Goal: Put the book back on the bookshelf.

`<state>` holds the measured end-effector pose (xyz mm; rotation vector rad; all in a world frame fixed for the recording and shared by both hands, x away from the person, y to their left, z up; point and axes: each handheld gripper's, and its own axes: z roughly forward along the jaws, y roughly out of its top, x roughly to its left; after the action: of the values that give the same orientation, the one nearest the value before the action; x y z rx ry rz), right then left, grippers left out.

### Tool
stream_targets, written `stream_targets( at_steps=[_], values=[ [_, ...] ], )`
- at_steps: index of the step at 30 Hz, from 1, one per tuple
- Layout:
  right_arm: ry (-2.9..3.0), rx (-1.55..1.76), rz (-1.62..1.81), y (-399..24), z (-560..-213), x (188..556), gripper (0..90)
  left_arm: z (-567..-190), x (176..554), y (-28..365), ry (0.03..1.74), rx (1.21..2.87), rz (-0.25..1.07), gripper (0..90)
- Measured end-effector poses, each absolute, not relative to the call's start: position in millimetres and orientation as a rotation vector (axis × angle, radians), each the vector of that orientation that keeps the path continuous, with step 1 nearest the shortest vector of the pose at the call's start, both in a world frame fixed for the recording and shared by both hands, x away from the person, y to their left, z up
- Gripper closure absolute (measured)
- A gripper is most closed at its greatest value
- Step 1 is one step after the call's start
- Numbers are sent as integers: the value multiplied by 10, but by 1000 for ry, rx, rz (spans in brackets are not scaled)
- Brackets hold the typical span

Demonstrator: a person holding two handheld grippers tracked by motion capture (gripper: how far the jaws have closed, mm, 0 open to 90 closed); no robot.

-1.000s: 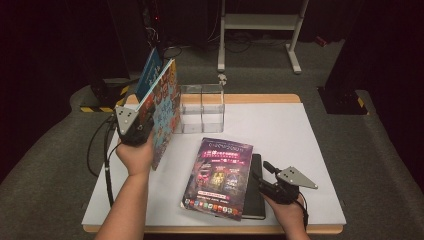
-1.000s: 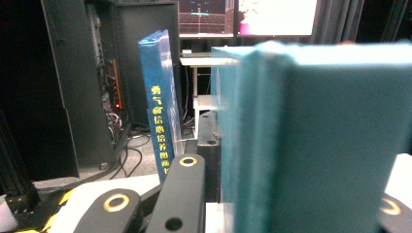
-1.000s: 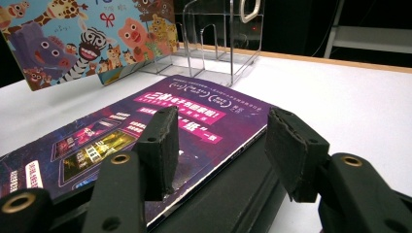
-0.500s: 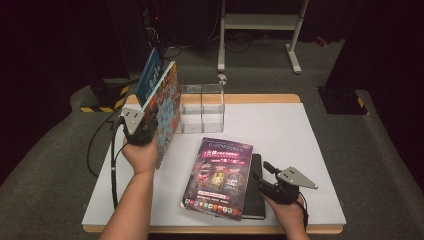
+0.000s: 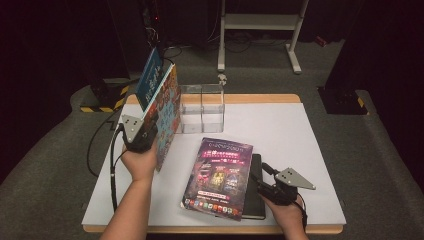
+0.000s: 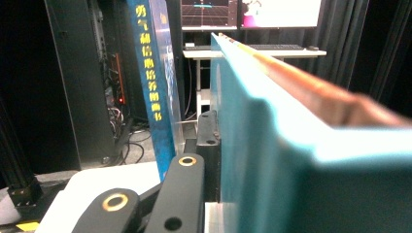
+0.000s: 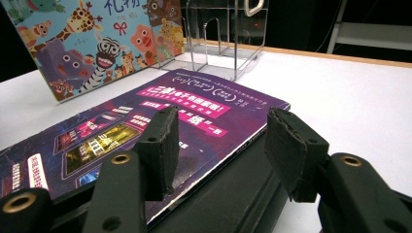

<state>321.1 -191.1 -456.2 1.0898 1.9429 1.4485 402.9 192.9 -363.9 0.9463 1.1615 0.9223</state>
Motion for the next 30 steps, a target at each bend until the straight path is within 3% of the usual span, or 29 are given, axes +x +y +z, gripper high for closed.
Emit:
stream_targets(
  at_steps=[27, 30],
  values=[
    [1950, 1087, 1437, -1881, -4565, 3208, 465, -4018, 3730, 2109, 1193, 1028, 749, 741],
    [1951, 1087, 1435, -1878, -4566, 3208, 465, -4034, 3735, 2065, 1195, 1019, 793, 750]
  ],
)
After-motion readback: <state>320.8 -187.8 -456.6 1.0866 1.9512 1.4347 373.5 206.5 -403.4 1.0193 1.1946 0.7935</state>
